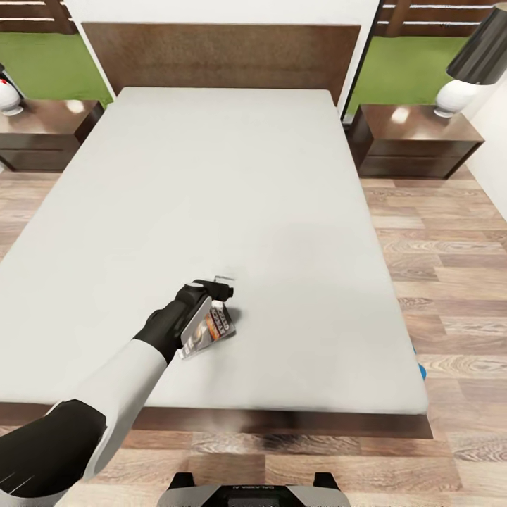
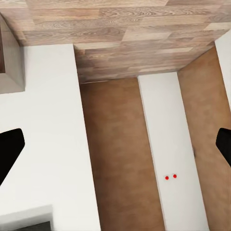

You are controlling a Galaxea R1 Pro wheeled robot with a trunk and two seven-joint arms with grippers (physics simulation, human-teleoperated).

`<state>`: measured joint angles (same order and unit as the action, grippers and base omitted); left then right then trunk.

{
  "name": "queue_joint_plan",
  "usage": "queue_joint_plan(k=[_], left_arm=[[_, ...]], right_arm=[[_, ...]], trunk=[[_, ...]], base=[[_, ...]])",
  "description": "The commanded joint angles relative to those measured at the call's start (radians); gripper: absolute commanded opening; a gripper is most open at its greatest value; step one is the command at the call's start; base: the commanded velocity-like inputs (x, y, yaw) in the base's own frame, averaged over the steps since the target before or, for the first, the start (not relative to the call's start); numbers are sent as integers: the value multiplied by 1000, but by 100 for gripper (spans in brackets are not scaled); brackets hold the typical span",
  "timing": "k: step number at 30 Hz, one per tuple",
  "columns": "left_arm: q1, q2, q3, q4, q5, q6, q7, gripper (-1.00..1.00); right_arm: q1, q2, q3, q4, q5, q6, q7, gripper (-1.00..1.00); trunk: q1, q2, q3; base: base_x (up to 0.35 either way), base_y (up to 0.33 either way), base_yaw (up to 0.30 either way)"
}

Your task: In the bedroom, move the book from the bed onto either nightstand, and place the two sandals side by side next to the bed.

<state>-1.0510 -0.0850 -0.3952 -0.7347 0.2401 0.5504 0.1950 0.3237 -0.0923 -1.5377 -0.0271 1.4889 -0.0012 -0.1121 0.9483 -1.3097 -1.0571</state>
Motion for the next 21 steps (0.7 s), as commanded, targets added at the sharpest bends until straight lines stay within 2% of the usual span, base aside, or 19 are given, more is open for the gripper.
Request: queue_joint_plan(k=[1,15,21], left_arm=[[-3,1,-4,-1,10,6,9,100],[-17,2,2,44,10,37,12,100],[-19,0,3,57,11,39,11,100]], right_arm=[[0,0,-7,1,11,0,-4,100],[1,0,2,11,8,4,-3,100],[1,-2,1,13,7,52,-6,100]], trunk=[[0,0,-2],[0,0,-25],[0,0,-35]], base=[[0,0,0],[0,0,0],[0,0,0]])
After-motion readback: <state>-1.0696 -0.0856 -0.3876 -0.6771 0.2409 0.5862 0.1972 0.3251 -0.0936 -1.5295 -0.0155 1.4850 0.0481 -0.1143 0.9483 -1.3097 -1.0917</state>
